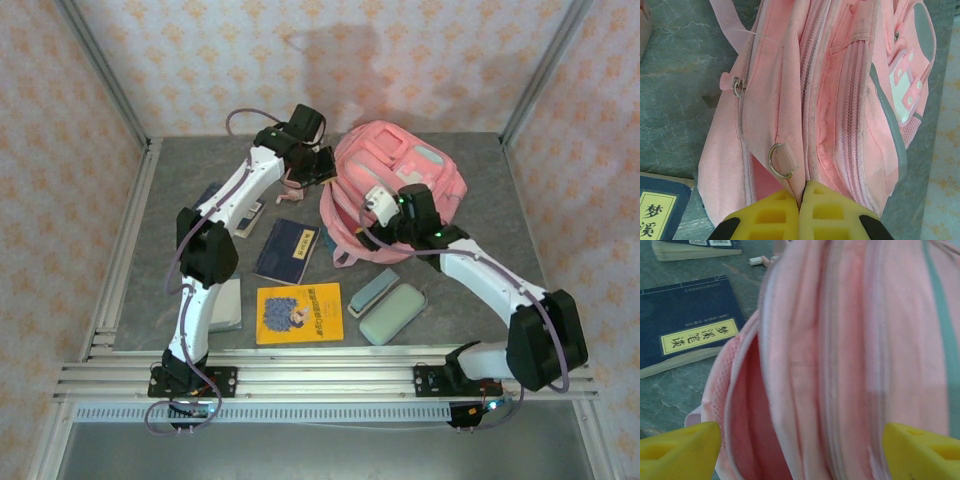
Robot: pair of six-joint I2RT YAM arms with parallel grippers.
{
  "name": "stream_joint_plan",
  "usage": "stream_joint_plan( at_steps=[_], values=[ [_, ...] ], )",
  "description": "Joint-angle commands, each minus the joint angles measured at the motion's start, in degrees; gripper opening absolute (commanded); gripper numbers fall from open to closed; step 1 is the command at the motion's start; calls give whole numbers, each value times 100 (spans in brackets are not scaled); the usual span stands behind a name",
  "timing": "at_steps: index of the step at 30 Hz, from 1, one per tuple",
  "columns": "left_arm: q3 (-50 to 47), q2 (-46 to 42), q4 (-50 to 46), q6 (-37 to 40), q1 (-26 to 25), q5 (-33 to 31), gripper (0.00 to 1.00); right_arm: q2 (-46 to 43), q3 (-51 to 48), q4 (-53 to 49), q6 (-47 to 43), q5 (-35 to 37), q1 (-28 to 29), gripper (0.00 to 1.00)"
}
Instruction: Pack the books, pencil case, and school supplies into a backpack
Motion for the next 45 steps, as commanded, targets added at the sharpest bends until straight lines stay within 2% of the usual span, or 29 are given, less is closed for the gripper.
stream_joint_plan(
  at_steps=[1,4,7,10,12,14,16,18,20,23,28,32,35,38,40,45],
  values=[
    [318,-162,37,58,36,204,0,287,-105,738,-169,273,176,83],
    [315,-171,38,48,38,242,0,613,-114,1181,-125,749,188,82],
    [325,-180,1,86,36,254,0,930,-24,1319,-200,1188,188,71],
    [374,-182,-78,150,49,196,0,893,-54,1528,-112,1352,188,48],
    [437,-156,-144,192,67,160,0,679,-142,1693,-26,1129,188,25],
    [592,-85,-221,275,75,156,0,557,-133,1612,-16,811,188,8],
    [801,1,-316,470,63,261,2,562,44,1269,-30,433,188,0],
    [999,-23,-429,732,20,332,20,749,456,780,144,427,188,0],
    [1027,-196,-520,970,-31,154,31,1008,933,463,658,928,140,0],
    [710,-631,-506,1344,-104,-145,38,1402,1567,131,1694,1671,-60,0],
    [-239,-1527,-288,1820,-388,-765,41,1897,2507,-660,3083,1956,-456,0],
    [-1135,-2252,-63,2037,-656,-1195,42,2054,3153,-1321,3882,1428,-774,0],
    [-1877,-2671,135,2368,-878,-1018,43,2088,3409,-1427,4211,829,-916,0],
    [-2711,-3005,445,2897,-1322,-885,49,2180,3836,-1767,4659,666,-1055,0],
    [-3021,-3028,437,3142,-1620,-984,50,2314,4187,-2049,4903,275,-1180,0],
    [-3493,-2702,460,3282,-2301,-1397,52,2510,4699,-2441,5105,-43,-1219,0]
  ],
)
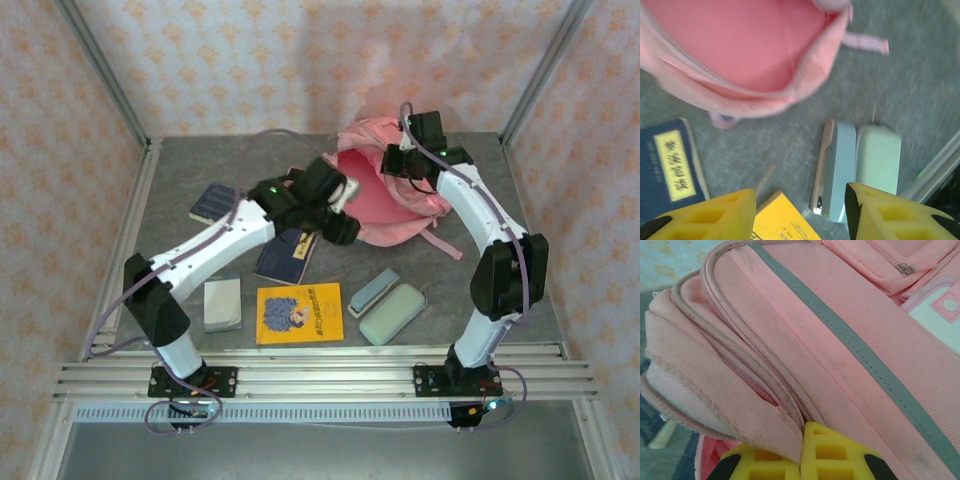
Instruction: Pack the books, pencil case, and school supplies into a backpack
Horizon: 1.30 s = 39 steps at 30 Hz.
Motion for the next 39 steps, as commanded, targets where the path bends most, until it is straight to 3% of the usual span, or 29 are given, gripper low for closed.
stream_joint_plan(
  at_steps=[1,7,11,23,33,39],
  values=[
    [-163,301,127,324,-406,-538,52,72,363,87,593,-65,-123,0],
    [-168,980,334,43,-928,-688,61,19,346,90,600,-65,-126,0],
    [40,1553,289,-93,-1113,-764,62,-11,264,132,598,-60,-120,0],
    [38,2124,472,-236,-1336,-960,60,-82,30,248,573,-75,-124,0],
    [64,2336,509,-215,-1334,-962,35,-89,-59,268,577,-66,-127,0],
    [-96,1937,509,-222,-1168,-1257,16,-99,-29,249,588,-56,-122,0]
  ],
)
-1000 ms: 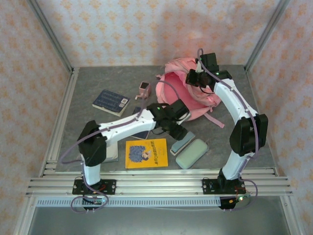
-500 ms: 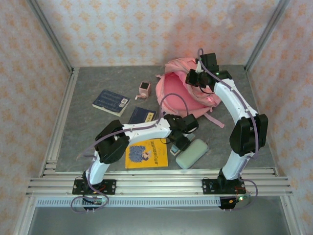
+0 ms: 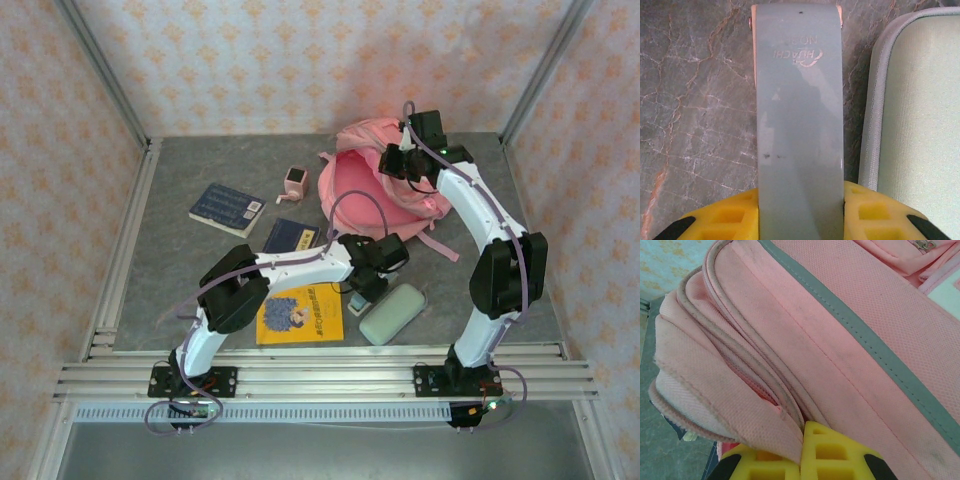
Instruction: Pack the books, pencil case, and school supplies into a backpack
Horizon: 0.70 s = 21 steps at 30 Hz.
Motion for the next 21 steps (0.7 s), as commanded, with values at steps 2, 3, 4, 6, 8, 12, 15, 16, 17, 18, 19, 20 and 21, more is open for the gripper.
stream_joint_plan(
  at_steps=[2,3,4,6,8,12,15,16,17,18,19,20,21],
  values=[
    [-145,-574,8,-55,352,-362,13,-156,34,335,283,297,-120,0],
    [-151,-709,1,-65,446,-327,12,-179,60,335,302,308,-117,0],
    [-151,-884,-26,-65,552,-288,11,-194,102,312,322,331,-115,0],
    [-125,-1268,-70,-86,735,-160,11,-215,232,242,374,374,-122,0],
    [-112,-1591,-56,-222,963,159,10,-214,375,182,447,425,-124,0],
    [-141,-2114,71,-478,1282,512,10,-265,503,240,861,591,-152,0],
    [-15,-2274,80,-624,1466,617,9,-371,509,449,1433,630,-240,0],
    [26,-2303,67,-672,1532,621,9,-399,559,483,1605,654,-271,0],
    [38,-2335,73,-708,1595,644,9,-413,639,457,1704,717,-295,0],
    [38,-2379,100,-769,1675,679,9,-426,764,368,1797,831,-314,0],
    [23,-2432,154,-846,1759,744,8,-433,915,235,1836,974,-325,0],
    [4,-2486,213,-917,1827,811,8,-426,1064,73,1851,1146,-338,0],
    [-5,-2532,279,-966,1877,868,8,-420,1196,-101,1876,1350,-339,0]
  ],
)
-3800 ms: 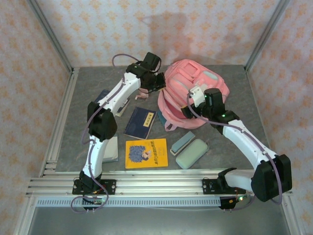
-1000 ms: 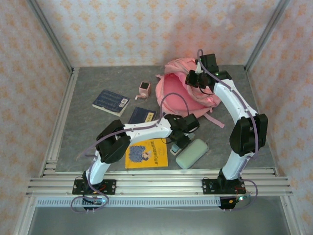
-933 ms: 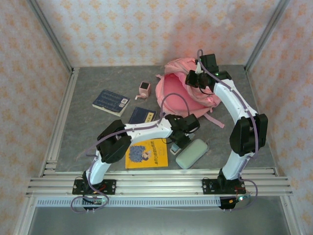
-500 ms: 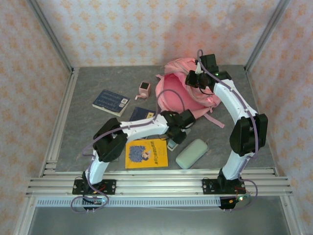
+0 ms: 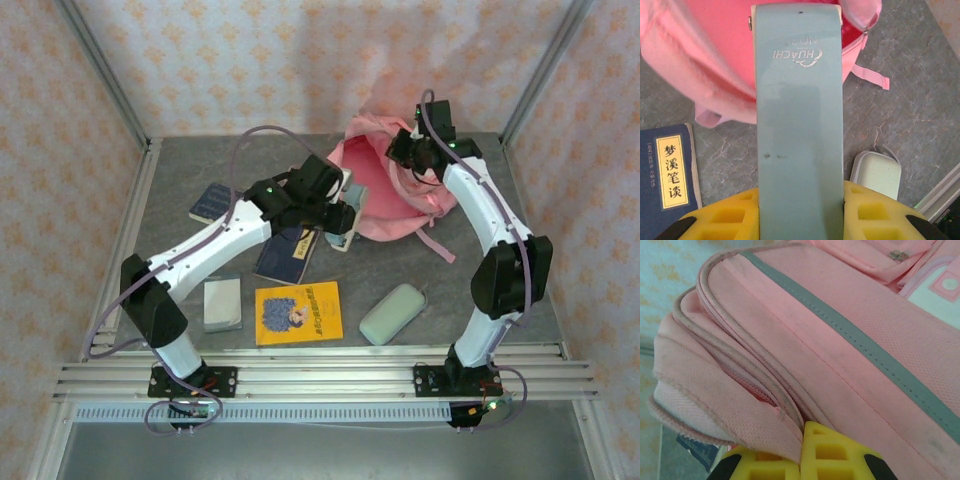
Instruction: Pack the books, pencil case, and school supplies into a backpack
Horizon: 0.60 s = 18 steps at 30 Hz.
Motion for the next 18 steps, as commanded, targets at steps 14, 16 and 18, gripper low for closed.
stream_joint_plan(
  at_steps=[14,16,18],
  values=[
    [575,-347,146,-381,312,303,8,-133,1623,-1399,1067,1807,-143,0],
    [691,-302,203,-489,360,324,8,-128,1529,-1376,980,1713,-120,0],
    [832,-237,275,-631,414,323,8,-184,1345,-1239,982,1494,-126,0]
  ],
)
